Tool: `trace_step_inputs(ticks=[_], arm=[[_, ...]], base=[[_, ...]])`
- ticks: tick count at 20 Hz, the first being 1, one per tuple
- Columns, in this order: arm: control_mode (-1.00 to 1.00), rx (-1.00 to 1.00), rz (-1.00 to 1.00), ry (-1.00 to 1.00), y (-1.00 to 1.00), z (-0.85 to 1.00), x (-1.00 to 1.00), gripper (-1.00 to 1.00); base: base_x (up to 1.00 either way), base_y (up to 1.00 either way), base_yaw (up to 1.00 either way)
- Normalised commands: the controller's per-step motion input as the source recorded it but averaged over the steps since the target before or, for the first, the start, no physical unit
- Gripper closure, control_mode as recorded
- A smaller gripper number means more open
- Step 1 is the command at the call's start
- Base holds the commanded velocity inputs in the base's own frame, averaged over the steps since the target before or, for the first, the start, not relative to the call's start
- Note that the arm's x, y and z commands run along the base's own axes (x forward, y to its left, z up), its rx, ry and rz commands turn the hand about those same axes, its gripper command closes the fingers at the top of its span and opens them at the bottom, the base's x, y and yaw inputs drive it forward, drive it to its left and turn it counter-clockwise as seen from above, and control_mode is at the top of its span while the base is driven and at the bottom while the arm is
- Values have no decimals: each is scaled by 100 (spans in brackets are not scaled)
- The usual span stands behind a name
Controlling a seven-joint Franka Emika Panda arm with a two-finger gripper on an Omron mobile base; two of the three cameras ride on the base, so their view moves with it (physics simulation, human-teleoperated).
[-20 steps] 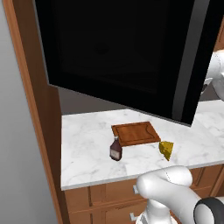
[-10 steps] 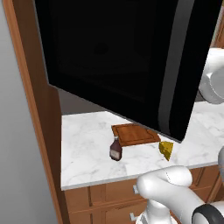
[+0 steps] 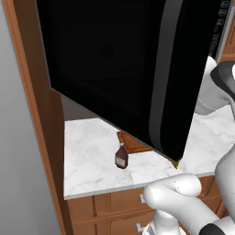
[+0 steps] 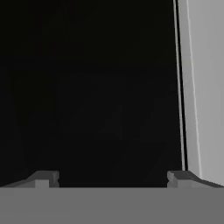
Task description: Retrieve the reheated potato from the microwave, then place the potato, cheese, and condiment on the cutting board.
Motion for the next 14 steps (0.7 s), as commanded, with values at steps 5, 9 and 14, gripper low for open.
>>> trace_step_inputs(ticks=[5,9,14], arm=[[-100,0,-1,0,78,-6,5,-100],[-100,-3,-5,0,80,0,15,-100],[-100,-8,-7,0,67,1,14,-100]], base=[[0,0,0],[0,0,0],[0,0,0]])
